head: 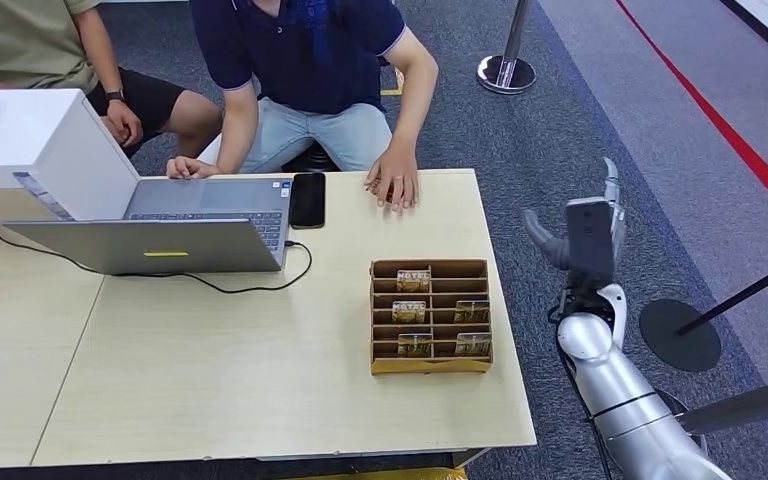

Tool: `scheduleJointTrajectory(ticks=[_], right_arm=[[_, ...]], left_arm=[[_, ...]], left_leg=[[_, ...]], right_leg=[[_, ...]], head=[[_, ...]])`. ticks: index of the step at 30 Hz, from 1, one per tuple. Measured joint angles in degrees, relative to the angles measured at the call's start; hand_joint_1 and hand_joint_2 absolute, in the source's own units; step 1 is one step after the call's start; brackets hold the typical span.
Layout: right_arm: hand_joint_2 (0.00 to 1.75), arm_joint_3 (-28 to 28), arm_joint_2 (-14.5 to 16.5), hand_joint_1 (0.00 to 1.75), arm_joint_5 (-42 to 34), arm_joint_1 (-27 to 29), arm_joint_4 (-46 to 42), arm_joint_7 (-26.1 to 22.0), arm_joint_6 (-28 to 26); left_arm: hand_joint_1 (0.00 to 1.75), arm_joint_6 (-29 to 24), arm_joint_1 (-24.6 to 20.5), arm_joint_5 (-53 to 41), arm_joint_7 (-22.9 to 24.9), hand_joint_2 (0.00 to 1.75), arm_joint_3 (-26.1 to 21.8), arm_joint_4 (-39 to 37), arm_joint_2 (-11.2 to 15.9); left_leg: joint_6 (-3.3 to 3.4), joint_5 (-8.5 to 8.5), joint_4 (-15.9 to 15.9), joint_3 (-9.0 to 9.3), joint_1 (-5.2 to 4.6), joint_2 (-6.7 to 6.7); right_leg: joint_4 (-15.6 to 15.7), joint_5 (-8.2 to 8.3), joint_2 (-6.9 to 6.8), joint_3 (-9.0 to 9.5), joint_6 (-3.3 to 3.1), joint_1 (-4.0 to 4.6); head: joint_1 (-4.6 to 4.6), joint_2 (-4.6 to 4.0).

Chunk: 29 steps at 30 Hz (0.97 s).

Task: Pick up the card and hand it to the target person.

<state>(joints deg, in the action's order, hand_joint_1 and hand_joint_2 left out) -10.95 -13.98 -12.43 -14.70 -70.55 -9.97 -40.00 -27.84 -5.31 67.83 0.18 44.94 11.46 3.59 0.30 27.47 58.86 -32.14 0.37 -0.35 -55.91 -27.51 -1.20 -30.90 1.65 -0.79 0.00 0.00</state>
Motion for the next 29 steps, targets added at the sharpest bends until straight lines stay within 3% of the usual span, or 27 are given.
scheduleJointTrajectory(ticks=[6, 12, 16, 20, 23, 24, 27, 28, 29], right_arm=[[1.75, -7.94, -2.38, 0.0, -16.28, 5.11, 17.03, -7.9, 0.62], [1.75, -8.07, -4.0, 0.0, -27.22, 4.98, 44.7, -11.72, 5.66], [1.75, -6.94, -2.7, 0.0, -29.84, 6.67, 57.01, -5.05, 9.75], [1.75, -5.93, 1.65, 0.0, -31.38, 9.39, 60.13, 7.5, 10.71], [1.75, -6.59, 4.39, 0.0, -32.95, 9.14, 60.24, 11.67, 9.18], [1.75, -6.65, 5.16, 0.0, -33.34, 9.04, 60.27, 12.97, 8.77], [0.44, -5.75, 6.83, 0.0, -33.32, 8.95, 60.34, 16.13, 7.56], [0.0, -5.34, 7.06, 0.0, -33.15, 8.98, 60.3, 16.86, 7.37], [0.0, -5.09, 7.21, 0.0, -33.07, 9.0, 60.29, 17.48, 7.25]], left_arm=[[0.0, -0.46, -0.02, 0.97, 0.34, 0.0, 0.0, 0.01, -0.22], [0.0, -1.12, -0.05, 1.91, 1.55, 0.0, 0.31, 0.07, -0.31], [0.0, -2.35, -0.08, 2.27, 2.27, 0.0, 0.73, 0.05, -0.29], [0.0, -2.47, -0.07, 2.61, 2.68, 0.0, 1.16, 0.08, 0.02], [0.0, -2.5, -0.08, 2.81, 2.9, 0.0, 1.32, 0.04, 0.12], [0.0, -2.58, -0.09, 2.86, 3.02, 0.44, 1.4, 0.03, 0.13], [0.0, -3.27, -0.14, 2.91, 4.19, 1.75, 1.79, -0.07, 0.15], [0.0, -3.64, -0.17, 2.88, 4.94, 1.75, 1.98, -0.13, 0.13], [0.0, -3.88, -0.19, 2.88, 5.44, 1.75, 2.09, -0.17, 0.12]], left_leg=[[0.0, 0.03, -0.11, 0.19, 0.06, -0.09], [-0.01, 0.09, -0.19, 0.34, 0.12, 0.02], [-0.05, 0.11, -0.23, 0.37, 0.16, 0.04], [-0.1, 0.16, -0.18, 0.34, 0.21, 0.13], [-0.15, 0.2, -0.2, 0.33, 0.2, 0.34], [-0.18, 0.23, -0.18, 0.3, 0.2, 0.43], [-0.25, 0.31, -0.09, 0.24, 0.2, 0.61], [-0.26, 0.3, -0.1, 0.25, 0.21, 0.62], [-0.26, 0.29, -0.11, 0.26, 0.21, 0.62]], right_leg=[[0.19, -0.02, -0.08, 0.22, 0.01, 0.05], [0.32, 0.01, 0.04, 0.34, 0.0, 0.11], [0.36, 0.0, 0.09, 0.34, -0.02, 0.15], [0.27, -0.07, 0.12, 0.26, -0.07, 0.21], [0.19, -0.1, 0.36, 0.16, -0.12, 0.21], [0.14, -0.11, 0.45, 0.1, -0.12, 0.2], [0.0, -0.11, 0.61, -0.05, -0.12, 0.2], [0.02, -0.11, 0.63, -0.04, -0.13, 0.2], [0.02, -0.11, 0.63, -0.04, -0.14, 0.2]], head=[[0.0, 0.0], [0.0, 0.0], [0.0, 0.0], [0.0, 0.0], [0.0, 0.0], [0.0, 0.0], [0.0, 0.0], [0.0, 0.0], [0.0, 0.0]])
